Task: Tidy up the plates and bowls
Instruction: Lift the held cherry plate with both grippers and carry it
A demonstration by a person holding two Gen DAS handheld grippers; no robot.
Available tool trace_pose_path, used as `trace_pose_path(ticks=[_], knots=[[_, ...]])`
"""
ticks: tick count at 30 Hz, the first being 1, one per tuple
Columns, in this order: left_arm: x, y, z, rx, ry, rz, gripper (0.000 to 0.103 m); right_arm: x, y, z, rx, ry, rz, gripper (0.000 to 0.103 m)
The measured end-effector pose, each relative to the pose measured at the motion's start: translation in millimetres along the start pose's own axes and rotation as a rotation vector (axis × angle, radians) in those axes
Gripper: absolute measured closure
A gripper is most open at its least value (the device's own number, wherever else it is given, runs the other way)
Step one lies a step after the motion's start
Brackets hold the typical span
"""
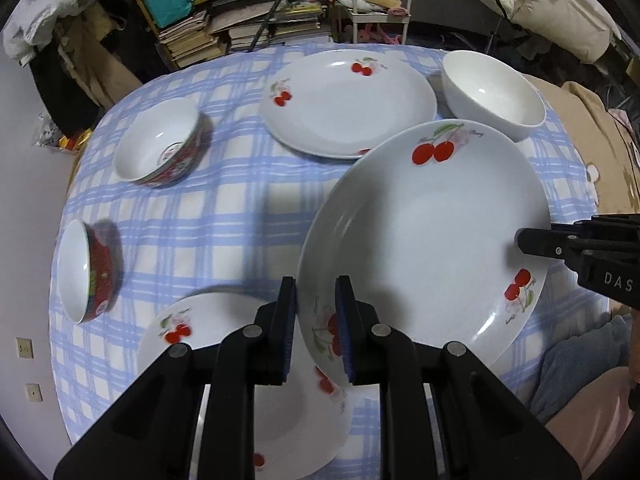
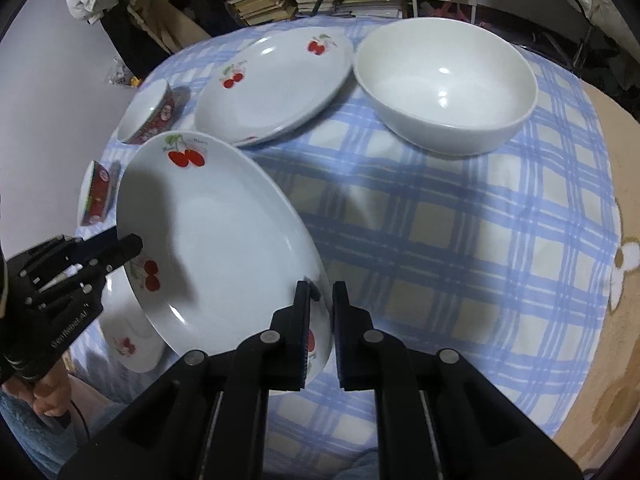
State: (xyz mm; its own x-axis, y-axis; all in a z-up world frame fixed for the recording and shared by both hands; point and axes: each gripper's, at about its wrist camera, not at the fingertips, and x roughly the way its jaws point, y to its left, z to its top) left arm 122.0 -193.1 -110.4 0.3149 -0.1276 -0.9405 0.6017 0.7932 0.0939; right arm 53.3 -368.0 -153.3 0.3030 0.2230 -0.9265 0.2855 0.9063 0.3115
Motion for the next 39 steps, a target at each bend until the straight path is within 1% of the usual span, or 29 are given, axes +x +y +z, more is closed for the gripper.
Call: trace_pose_path(ticks=[7, 10, 14, 17, 20, 25, 32, 39], knots=[[-14, 36, -20, -0.047, 0.027, 0.02, 0.084, 6, 37, 2, -0.033, 0.012, 0.026, 0.09], [-21, 52, -29, -0.063, 0.037, 0.042, 0.084, 7, 59, 2, -0.062, 0.015, 0.044, 0.09], [-29, 75, -47, -0.096, 0.06, 0.07, 0.084, 10, 85, 4, -0.105, 0.018, 0.061, 0.09], [-33, 93, -62, -0.131, 0.074, 0.067, 0.084, 16, 107, 3, -0.134, 0.031, 0.083, 0.09], [-35, 108, -78, -0.162, 0.085, 0.081, 0.084, 24, 125, 1, -0.159, 0.047, 0.094, 0.09], [-31, 130, -96, -0.224, 0.087, 0.092, 0.084, 40, 152, -5, -0.203, 0.064, 0.092, 0.089], [-9, 144, -107, -0.283, 0.116, 0.07, 0.084, 56, 167, -10, -0.235, 0.056, 0.068, 0.089], [5, 147, -106, -0.289, 0.133, 0.072, 0.084, 70, 166, -6, -0.223, 0.039, 0.065, 0.09]])
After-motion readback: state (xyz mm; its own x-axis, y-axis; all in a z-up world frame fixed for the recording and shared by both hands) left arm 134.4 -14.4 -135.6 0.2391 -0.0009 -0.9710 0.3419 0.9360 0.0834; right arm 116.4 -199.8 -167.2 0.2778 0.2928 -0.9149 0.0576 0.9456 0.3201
